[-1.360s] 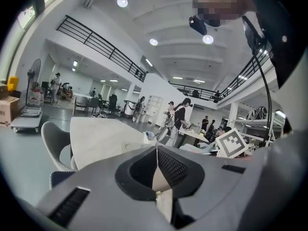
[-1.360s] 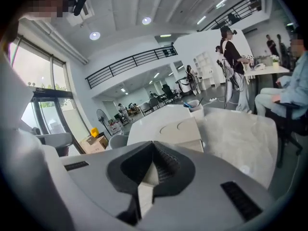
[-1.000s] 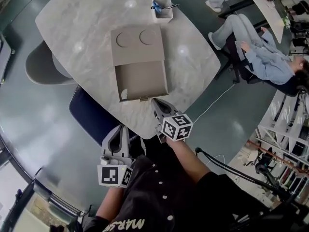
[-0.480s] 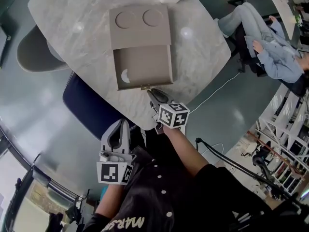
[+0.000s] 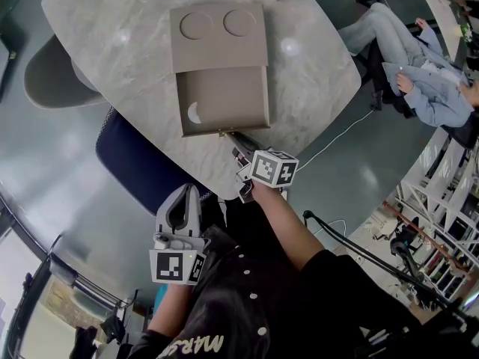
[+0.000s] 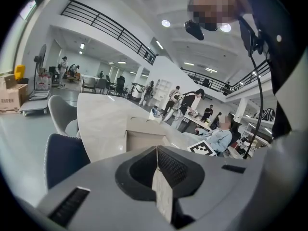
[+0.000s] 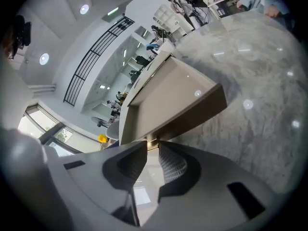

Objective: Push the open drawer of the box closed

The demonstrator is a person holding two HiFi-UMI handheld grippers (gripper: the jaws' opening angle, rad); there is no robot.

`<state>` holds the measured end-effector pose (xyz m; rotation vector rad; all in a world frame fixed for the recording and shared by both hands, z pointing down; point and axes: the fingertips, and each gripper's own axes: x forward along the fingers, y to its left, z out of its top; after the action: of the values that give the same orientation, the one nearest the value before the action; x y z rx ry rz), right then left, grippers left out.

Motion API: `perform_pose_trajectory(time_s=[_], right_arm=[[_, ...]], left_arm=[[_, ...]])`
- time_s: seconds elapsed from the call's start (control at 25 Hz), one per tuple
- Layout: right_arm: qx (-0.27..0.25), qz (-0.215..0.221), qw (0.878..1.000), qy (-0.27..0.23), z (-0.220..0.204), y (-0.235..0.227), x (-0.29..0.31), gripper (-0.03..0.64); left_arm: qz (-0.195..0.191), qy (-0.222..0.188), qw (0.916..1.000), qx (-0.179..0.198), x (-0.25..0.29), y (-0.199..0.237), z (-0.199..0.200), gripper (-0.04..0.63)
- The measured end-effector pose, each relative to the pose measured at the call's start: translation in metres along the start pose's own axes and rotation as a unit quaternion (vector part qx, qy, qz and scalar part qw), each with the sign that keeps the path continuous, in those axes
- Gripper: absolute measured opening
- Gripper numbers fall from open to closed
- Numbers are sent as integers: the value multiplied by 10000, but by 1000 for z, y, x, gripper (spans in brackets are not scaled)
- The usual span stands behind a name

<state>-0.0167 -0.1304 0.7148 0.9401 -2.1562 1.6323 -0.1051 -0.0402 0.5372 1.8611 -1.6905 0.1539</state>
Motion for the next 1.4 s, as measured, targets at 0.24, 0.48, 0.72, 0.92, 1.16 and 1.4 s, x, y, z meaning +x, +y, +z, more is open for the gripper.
perform_pose_trajectory(time_s=[0.24, 0.48, 0.72, 0.92, 1.16, 1.4], right_arm=[[30, -76, 10000, 8, 2, 4, -2, 63], [-61, -122, 9999, -35, 7, 11, -5, 64], [-126, -161, 9998, -77, 21, 13, -3, 66], [-182, -151, 9997, -91, 36, 15, 6, 67], [-248, -191, 9995, -108, 54, 16, 24, 69], [-265, -232, 9992, -179, 74, 14, 41, 71]], left_arm=[[-11, -99, 9999, 29, -1, 1, 9, 18], [-48, -247, 9996, 82, -1, 2, 23, 18], [-80, -275, 9995, 101, 2, 2, 32, 18], [-55, -266, 9996, 117, 6, 3, 36, 18], [-5, -246, 9997, 79, 11, 11, 39, 18], [40, -196, 9998, 55, 18, 17, 42, 18]])
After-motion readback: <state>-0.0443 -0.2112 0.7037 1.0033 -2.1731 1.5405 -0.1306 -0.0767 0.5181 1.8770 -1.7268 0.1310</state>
